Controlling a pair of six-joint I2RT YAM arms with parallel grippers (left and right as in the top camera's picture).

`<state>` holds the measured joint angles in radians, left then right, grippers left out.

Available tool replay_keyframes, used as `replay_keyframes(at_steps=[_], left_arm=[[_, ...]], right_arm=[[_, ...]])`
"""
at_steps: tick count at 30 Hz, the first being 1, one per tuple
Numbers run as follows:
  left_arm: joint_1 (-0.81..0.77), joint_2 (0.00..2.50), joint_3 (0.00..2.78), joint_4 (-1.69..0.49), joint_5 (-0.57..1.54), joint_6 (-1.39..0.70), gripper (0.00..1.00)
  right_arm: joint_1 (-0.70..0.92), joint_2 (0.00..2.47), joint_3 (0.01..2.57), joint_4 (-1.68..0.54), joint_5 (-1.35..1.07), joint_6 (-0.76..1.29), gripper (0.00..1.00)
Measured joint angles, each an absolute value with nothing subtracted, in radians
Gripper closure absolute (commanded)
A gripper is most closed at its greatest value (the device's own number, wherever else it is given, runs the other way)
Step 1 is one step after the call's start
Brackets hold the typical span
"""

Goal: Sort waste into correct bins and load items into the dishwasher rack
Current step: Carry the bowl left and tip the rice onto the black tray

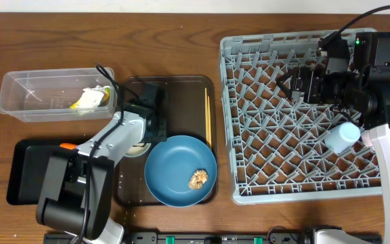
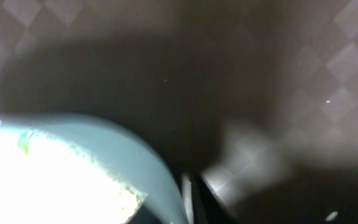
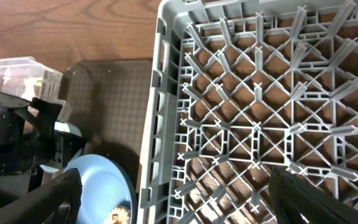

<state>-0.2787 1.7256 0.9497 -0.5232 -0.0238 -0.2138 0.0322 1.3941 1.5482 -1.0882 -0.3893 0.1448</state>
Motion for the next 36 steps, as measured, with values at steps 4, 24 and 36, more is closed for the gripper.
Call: replay_keyframes(at_steps=[4,24,36], left_arm=[[-0.285,1.722,0.956,-0.554,-0.037,-0.213,0.94],[-0.119,1.291,1.11,-0.882,0.072,-0.358,0.93],[0.616,1.24,1.043,-0.888,0.663,-0.257,0.94]], right_arm=[[0.032,1.394,1.548,-1.089,-0.389,0.145,0.11],[0.032,1.394,1.548,-1.089,-0.389,0.145,0.1],[0.032,1.394,1.548,-1.085,-0.389,0.145,0.1]])
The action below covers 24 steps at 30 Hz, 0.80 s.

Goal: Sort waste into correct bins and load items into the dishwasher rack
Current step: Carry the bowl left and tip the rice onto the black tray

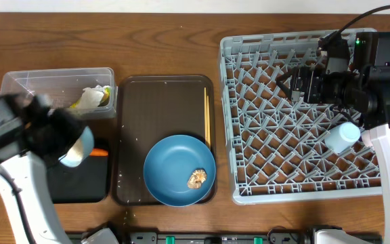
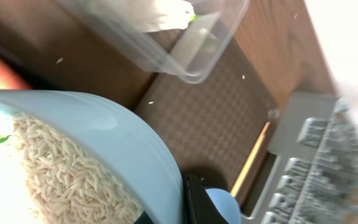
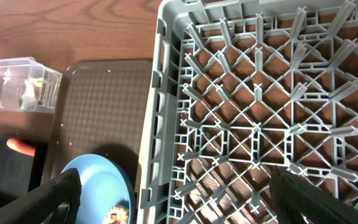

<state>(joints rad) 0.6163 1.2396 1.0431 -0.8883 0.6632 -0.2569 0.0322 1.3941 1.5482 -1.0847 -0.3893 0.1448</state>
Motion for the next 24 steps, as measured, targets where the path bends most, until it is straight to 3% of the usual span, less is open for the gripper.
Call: replay_keyframes(at_steps=[15,19,24], left_arm=[[1.237,1.239,0.606,-0.57,1.392,0.103,0.94],[1.354,1.254,0.534,-0.536,1.478,0.159,0.94],[1.385,1.27,0.503,-0.54,1.518,0.217,0.94]], right_arm=[[0.032,1.394,1.548,-1.068,-0.389,0.145,0.1],[0.032,1.394,1.548,-1.069,-0.389,0.145,0.1],[0.032,1.394,1.548,-1.069,-0.389,0.145,0.11]])
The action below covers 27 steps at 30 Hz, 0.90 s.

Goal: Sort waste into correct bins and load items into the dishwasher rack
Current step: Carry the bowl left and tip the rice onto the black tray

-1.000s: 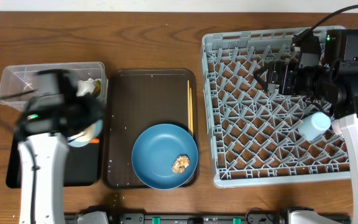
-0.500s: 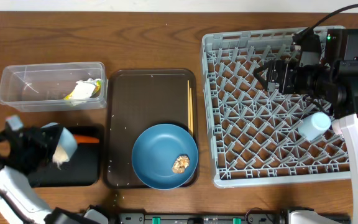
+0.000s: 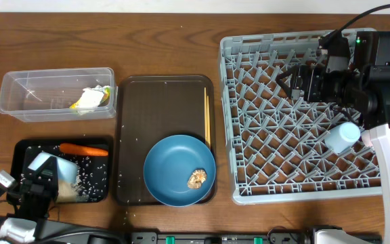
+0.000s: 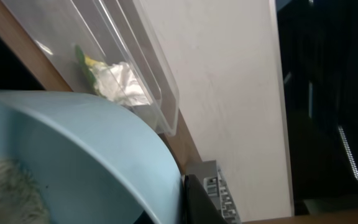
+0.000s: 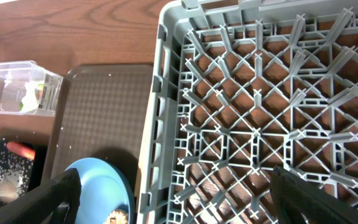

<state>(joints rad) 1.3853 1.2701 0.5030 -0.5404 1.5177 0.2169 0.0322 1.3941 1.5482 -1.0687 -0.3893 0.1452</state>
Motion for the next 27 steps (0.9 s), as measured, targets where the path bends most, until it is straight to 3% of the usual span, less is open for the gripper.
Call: replay_keyframes(at_steps=[9,27], left_arm=[[1.386,1.27,0.495,-0.574,1.543,0.285,0.94],[1.369,1.27,0.494,-0.516,1.544,0.209,0.94]], right_arm=[[0.032,1.394,1.548,-1.073,-0.389,0.152,0.1],[0.032,1.394,1.548,-1.054,-0.389,0.152,0.1]])
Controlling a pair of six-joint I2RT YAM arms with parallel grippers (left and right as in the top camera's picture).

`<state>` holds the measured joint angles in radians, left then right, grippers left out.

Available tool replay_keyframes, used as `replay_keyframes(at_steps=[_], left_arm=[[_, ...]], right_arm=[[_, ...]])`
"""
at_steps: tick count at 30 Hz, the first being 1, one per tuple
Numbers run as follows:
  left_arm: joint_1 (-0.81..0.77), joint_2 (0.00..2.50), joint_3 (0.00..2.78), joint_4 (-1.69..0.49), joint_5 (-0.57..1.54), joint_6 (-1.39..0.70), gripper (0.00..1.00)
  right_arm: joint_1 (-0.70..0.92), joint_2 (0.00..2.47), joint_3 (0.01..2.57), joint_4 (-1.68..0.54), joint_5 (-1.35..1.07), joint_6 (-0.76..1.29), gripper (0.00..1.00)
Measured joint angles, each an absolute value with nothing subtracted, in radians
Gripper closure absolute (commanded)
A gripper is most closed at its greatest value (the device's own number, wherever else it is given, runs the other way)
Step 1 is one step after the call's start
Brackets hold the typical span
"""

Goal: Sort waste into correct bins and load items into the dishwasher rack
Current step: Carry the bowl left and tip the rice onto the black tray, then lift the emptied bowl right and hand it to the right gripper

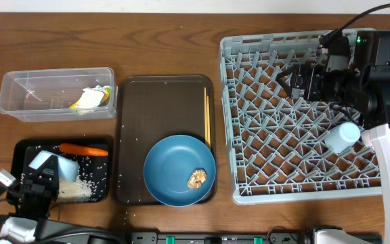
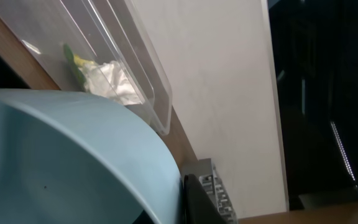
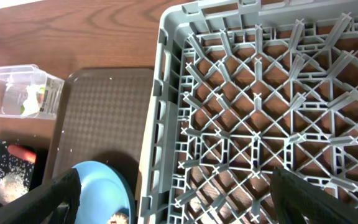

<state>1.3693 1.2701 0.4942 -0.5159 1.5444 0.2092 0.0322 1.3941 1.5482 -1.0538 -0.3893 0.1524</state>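
A light blue bowl [image 1: 50, 165] lies tipped inside the black bin [image 1: 26, 150] at the lower left, with my left gripper [image 1: 44, 177] shut on its rim. In the left wrist view the bowl's inside [image 2: 67, 162] looks bare, with one black finger [image 2: 199, 200] against its rim. White rice [image 1: 80, 189] and a carrot [image 1: 83, 149] lie in the black bin. My right gripper [image 1: 296, 81] hangs open over the grey dishwasher rack [image 1: 249, 122], its fingers [image 3: 64, 194] wide apart with nothing between them. A white cup [image 1: 342, 135] lies in the rack.
A clear bin [image 1: 19, 102] with crumpled waste stands at the upper left. The brown tray [image 1: 161, 102] holds a blue plate [image 1: 175, 166] with a food scrap [image 1: 196, 178] and chopsticks [image 1: 207, 122]. Rice grains are scattered on the table near the black bin.
The bowl held a little rice at its bottom in the left wrist view; now its inside shows none. The rice in the black bin lies more gathered. The right arm has hardly moved.
My left gripper was down on the tray at the bowl beside the blue plate. Then it held the bowl, full of rice, over the black bin. Then the bowl was tipped in that bin with rice spilled there, and now it looks bare.
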Motion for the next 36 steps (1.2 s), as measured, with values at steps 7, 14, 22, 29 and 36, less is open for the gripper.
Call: replay_keyframes(at_steps=[7,14,22,29,36], left_arm=[[1.365,1.27,0.494,-0.492,1.546,0.201,0.94],[1.279,1.269,0.544,-0.488,1.547,0.141,0.94],[0.958,1.233,0.739,-0.32,1.546,0.084,0.94],[0.527,1.229,0.804,0.337,1.441,-0.255,0.94],[0.069,1.275,0.81,0.711,1.174,-0.56,0.94]], right_arm=[[0.032,1.394,1.548,-1.067,-0.389,0.152,0.11],[0.032,1.394,1.548,-1.055,-0.389,0.152,0.1],[0.032,1.394,1.548,-1.05,-0.389,0.152,0.11],[0.032,1.394,1.548,-1.036,-0.389,0.166,0.11],[0.031,1.394,1.548,-1.036,-0.289,0.24,0.11]])
